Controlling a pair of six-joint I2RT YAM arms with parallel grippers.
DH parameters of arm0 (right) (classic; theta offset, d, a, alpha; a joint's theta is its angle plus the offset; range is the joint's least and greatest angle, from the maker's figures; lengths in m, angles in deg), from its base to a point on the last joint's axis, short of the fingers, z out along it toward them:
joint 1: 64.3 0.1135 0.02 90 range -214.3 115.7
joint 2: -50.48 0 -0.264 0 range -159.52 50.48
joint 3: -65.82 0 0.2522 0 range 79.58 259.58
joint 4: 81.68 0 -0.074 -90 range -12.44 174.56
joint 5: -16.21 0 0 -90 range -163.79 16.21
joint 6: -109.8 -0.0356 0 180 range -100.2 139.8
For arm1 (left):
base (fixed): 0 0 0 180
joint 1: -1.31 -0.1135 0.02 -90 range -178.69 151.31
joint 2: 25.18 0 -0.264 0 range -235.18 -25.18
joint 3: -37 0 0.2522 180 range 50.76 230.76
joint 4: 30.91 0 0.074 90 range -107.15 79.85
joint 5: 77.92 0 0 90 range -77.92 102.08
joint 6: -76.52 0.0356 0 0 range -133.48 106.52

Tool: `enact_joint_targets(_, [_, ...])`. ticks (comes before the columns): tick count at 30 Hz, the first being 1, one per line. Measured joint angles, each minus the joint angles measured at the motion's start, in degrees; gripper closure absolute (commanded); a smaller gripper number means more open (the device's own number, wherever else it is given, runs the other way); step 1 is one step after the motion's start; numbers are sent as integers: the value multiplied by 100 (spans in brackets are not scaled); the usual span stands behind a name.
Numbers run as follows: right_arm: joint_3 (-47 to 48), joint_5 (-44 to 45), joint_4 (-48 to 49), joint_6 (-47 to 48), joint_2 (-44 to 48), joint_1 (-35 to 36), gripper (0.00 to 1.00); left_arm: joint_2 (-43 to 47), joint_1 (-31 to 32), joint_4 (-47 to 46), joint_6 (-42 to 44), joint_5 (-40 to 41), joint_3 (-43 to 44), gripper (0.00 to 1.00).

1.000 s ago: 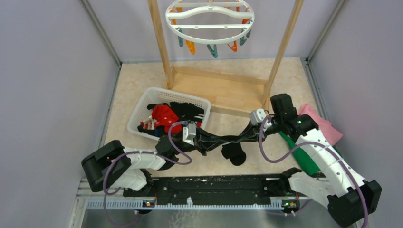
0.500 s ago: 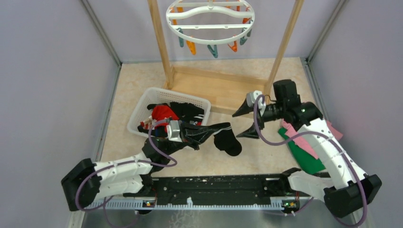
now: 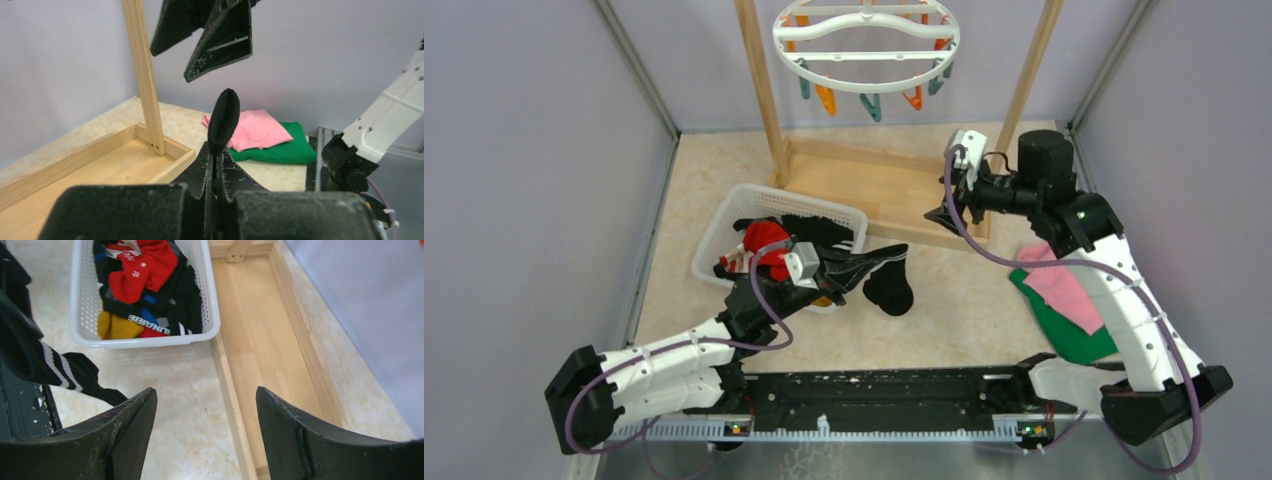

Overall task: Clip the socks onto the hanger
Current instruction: Pick up the sock from the bin, then open the clamp at the hanger.

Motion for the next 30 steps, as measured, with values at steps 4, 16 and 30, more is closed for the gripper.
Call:
enact_joint_targets(4, [-1198, 570, 1187, -673, 645, 15, 35, 116, -2, 247, 295, 168, -4, 100])
enact_joint_targets(16, [-1471, 1609, 4000, -1700, 343, 238, 43, 321, -61, 498, 1012, 479, -90, 100])
enact_joint_targets(30, [-1969, 2218, 6234, -1711, -120, 317, 42, 83, -175, 518, 1349, 748, -120, 100])
